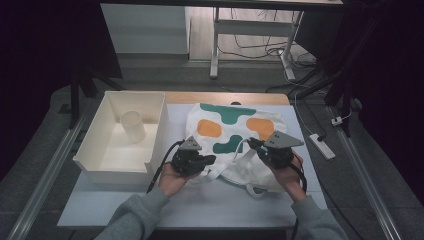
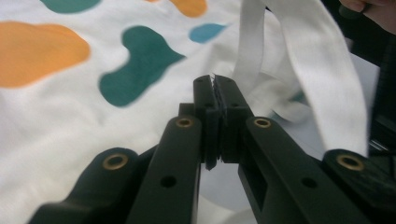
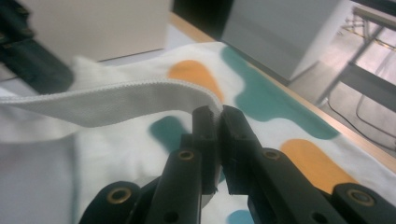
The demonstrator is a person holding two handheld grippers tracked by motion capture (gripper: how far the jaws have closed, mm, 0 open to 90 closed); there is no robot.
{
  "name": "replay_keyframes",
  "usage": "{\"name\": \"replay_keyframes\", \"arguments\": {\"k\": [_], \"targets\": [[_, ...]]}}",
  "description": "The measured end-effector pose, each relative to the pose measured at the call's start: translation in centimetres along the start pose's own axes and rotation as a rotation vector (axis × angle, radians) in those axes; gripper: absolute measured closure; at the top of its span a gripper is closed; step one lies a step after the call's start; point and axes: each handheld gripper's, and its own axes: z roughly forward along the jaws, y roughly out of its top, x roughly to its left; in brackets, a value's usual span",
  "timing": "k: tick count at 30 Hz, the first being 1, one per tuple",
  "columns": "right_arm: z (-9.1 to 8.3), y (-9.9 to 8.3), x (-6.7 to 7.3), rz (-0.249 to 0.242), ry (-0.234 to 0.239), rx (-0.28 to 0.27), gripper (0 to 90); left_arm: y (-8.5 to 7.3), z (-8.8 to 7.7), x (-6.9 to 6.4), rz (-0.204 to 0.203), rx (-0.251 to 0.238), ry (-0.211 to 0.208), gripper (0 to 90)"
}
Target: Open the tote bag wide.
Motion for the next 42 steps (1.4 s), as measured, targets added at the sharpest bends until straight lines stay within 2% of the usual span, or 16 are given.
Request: {"name": "replay_keyframes", "arguments": {"k": [2, 3, 5, 7, 8, 12, 15, 20, 22, 26, 29, 32, 34, 36, 38, 42], "targets": [[0.5, 0.0, -0.6, 0.015, -0.010, 0.008, 85.2, 0.3, 0.3, 0.4, -0.008, -0.004, -0.001, 85.5], [1.6, -0.3, -1.8, 0.053, -0.020, 0.025, 85.2, 0.8, 0.9, 0.9, -0.011, -0.004, 0.019, 84.5], [2.6, -0.7, -2.7, 0.092, -0.033, 0.039, 85.1, 1.1, 1.3, 1.5, -0.012, -0.009, 0.040, 83.0], [3.6, -1.2, -3.4, 0.107, -0.045, 0.065, 85.2, 1.3, 1.4, 1.8, -0.021, -0.015, 0.039, 79.3], [4.1, -1.4, -3.7, 0.110, -0.050, 0.077, 85.1, 1.6, 1.7, 2.2, -0.025, -0.023, 0.056, 78.0], [5.4, -2.4, -4.6, 0.150, -0.068, 0.126, 85.1, 2.0, 2.1, 2.7, -0.040, -0.037, 0.071, 64.9], [5.7, -3.0, -5.3, 0.169, -0.102, 0.142, 85.1, 1.9, 2.1, 2.6, -0.021, -0.025, 0.085, 54.4], [4.9, -3.7, -6.6, 0.222, -0.162, 0.127, 85.1, 1.9, 1.6, 2.6, -0.005, -0.018, 0.108, 41.4], [4.8, -4.0, -7.0, 0.228, -0.185, 0.145, 85.1, 1.9, 1.2, 2.6, -0.006, -0.024, 0.116, 39.4], [5.2, -4.9, -7.6, 0.245, -0.199, 0.193, 85.0, 1.9, 0.8, 2.8, -0.008, -0.028, 0.123, 38.2], [5.7, -5.6, -7.6, 0.209, -0.215, 0.224, 84.9, 1.8, 0.8, 2.9, 0.002, -0.010, 0.120, 37.3], [5.8, -5.7, -7.6, 0.215, -0.198, 0.242, 81.4, 1.8, 0.6, 2.8, 0.007, -0.006, 0.118, 36.4], [5.7, -5.4, -7.4, 0.220, -0.149, 0.265, 68.6, 1.8, 0.3, 2.7, 0.015, -0.004, 0.111, 36.1], [5.0, -4.6, -6.7, 0.199, -0.137, 0.243, 54.3, 1.7, 0.2, 2.6, 0.020, -0.002, 0.111, 35.7], [4.1, -3.3, -5.8, 0.200, -0.091, 0.225, 42.2, 1.7, -0.1, 2.5, 0.029, -0.001, 0.113, 35.6], [1.7, -1.4, -3.5, 0.168, 0.013, 0.185, 38.1, 1.6, -0.3, 2.5, 0.032, 0.000, 0.118, 35.6]]}}
